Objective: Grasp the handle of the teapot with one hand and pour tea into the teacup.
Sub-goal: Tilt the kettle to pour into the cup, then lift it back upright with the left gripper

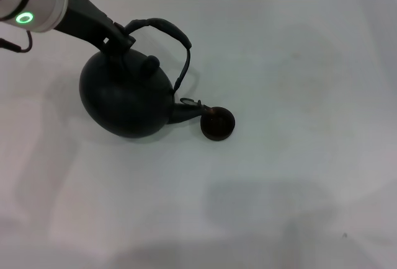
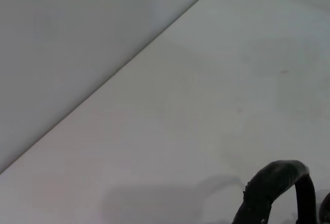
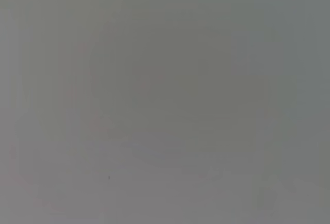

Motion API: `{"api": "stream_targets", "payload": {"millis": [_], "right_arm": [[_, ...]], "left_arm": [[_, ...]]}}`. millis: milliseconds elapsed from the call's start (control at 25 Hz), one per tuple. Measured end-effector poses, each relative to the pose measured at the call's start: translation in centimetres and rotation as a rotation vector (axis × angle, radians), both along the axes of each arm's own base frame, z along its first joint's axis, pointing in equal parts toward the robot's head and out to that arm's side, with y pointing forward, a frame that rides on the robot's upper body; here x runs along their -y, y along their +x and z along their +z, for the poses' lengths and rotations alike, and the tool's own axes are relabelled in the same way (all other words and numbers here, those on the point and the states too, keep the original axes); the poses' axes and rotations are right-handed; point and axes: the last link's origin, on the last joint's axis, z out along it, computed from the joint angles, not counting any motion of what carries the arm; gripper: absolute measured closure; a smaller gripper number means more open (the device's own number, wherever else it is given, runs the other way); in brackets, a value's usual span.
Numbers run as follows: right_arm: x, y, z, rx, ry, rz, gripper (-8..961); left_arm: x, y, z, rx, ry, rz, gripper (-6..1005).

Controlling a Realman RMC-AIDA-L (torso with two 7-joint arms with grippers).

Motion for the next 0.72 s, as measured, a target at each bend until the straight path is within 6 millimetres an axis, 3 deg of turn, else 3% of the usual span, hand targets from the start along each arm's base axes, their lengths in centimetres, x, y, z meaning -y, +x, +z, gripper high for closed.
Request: {"api": "stream_targets", "payload": {"millis": [720], "right_arm": [[-0.71,-0.20,-0.01,0.017,-0.003,-0.012,125]], "left_arm": [[-0.31,-0.16,-0.20,-0.009,0.004,0.009,813]]}}
